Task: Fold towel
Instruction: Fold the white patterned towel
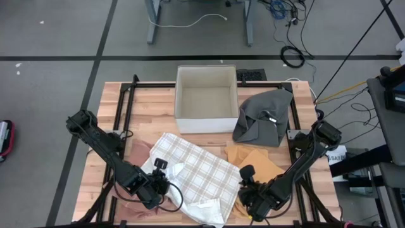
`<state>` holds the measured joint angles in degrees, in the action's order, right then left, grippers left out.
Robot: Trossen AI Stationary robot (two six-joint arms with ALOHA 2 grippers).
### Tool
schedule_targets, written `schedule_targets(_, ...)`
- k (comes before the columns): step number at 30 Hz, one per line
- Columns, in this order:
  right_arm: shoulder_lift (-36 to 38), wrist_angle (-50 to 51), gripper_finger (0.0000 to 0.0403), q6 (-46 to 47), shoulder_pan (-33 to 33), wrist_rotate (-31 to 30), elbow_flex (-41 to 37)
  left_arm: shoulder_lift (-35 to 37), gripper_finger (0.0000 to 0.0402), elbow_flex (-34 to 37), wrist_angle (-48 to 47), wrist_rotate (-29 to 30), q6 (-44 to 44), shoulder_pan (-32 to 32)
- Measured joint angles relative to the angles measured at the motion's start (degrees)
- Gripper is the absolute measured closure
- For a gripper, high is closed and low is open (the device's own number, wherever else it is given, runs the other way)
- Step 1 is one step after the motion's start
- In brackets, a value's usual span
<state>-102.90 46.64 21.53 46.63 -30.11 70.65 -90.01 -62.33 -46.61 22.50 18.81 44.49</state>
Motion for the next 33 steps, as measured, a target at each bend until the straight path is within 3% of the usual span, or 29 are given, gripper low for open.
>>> schedule_targets(13, -2.37, 0.02, 0.0308, -2.81, -1.11, -6.1, -0.04, 0.01, 0.0339, -0.02, 0.06, -0.01, -0.05, 0.0)
schedule_targets(21, -2.37, -0.09, 0.0368, -2.82, -2.91, -6.28, -0.04, 0.02, 0.0339, 0.0, 0.16, 0.38, -0.02, -0.22)
schedule_targets(25, -2.37, 0.36, 0.0398, -2.72, -3.19, -10.59, -0.04, 0.02, 0.0339, 0.0, -0.49, 3.07, 0.03, -0.22)
schedule_targets(29, -1.27, 8.04, 0.0401, 5.03, -3.17, -15.09, -0.04, 0.02, 0.0339, -0.02, -1.6, 5.12, 0.32, -0.22)
schedule_targets(33, 0.3, 22.21, 0.0402, 19.91, -2.08, -13.9, -0.02, 0.02, 0.0339, -0.01, -2.6, 6.09, 0.66, -0.22)
